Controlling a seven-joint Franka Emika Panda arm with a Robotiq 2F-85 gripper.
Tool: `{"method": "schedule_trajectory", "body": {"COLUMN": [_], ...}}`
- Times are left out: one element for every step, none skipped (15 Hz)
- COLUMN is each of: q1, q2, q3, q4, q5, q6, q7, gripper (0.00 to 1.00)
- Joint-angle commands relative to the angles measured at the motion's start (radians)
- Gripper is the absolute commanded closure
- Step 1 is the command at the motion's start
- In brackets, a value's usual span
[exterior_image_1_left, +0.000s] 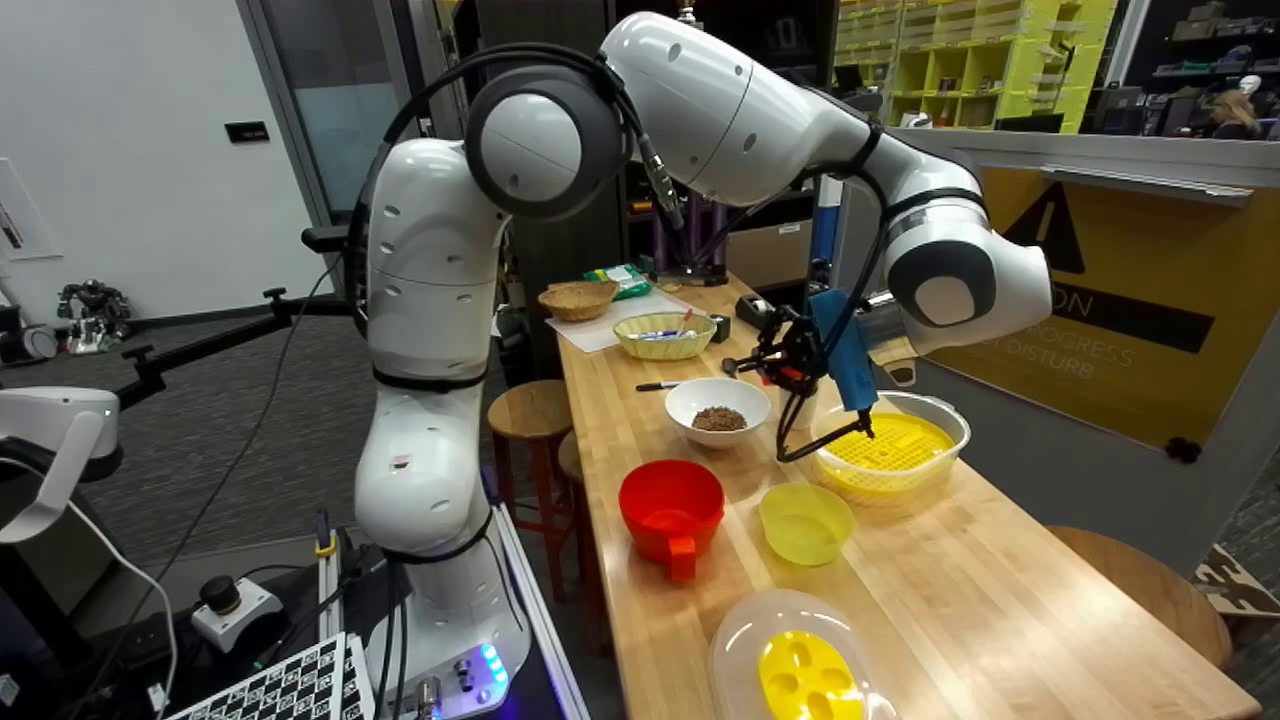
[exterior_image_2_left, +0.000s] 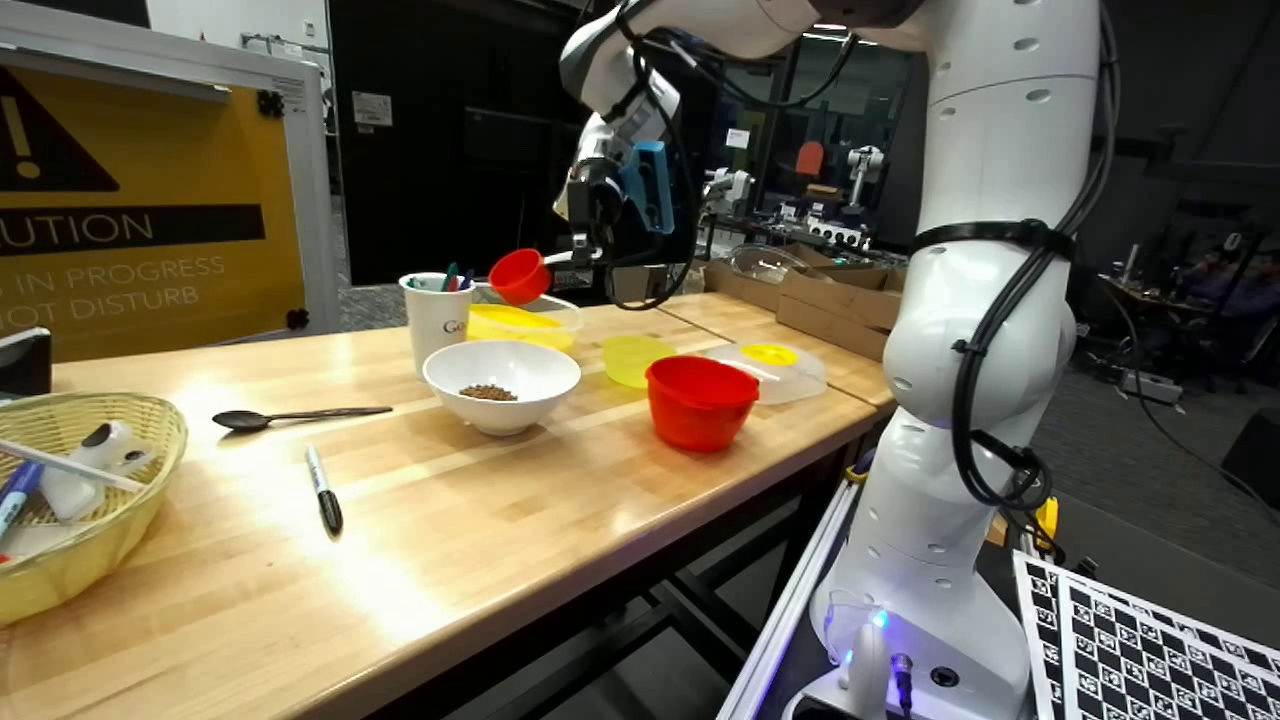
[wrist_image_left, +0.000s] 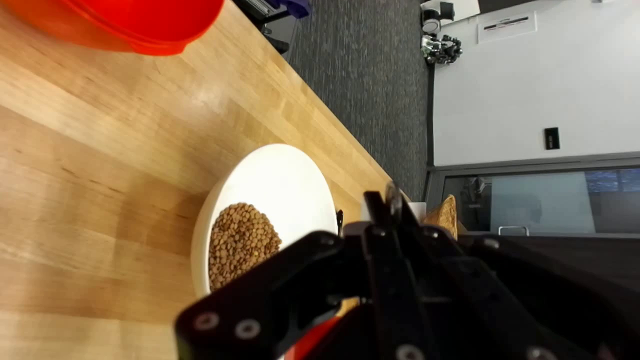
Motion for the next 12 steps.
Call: {"method": "schedule_trajectory", "body": {"q1": [-0.024, -0.031, -0.037, -0.044, -0.052, -0.060, -0.067, -0.074, -0.081, -0.086, -0.091, -0.094], "q2": [0.033, 0.044, 0.053, 0.063, 0.072, 0.082, 0.090, 0.098, 0.104, 0.111, 0.117, 0.119], "q3": [-0.004, -0.007, -0.010, -0.011, -0.014, -0.015, -0.016, -0.017, -0.017, -0.017, -0.017, -0.019], "q4": [0.045, 0.052, 0.060, 0.069, 0.079, 0.090, 0.100, 0.112, 0.124, 0.136, 0.147, 0.155], "q5": [0.041, 0.048, 0.053, 0.058, 0.063, 0.070, 0.074, 0.079, 0.085, 0.092, 0.097, 0.097], "q6": [-0.029, -0.033, -0.034, -0.035, -0.037, -0.040, -0.043, -0.045, -0.047, -0.047, -0.047, -0.041], "q7": [0.033, 0.037, 0.039, 0.041, 0.044, 0.043, 0.045, 0.046, 0.049, 0.053, 0.058, 0.064], "gripper": [0.99, 0.99, 0.99, 0.99, 0.99, 0.99, 0.99, 0.99, 0.99, 0.99, 0.99, 0.99]}}
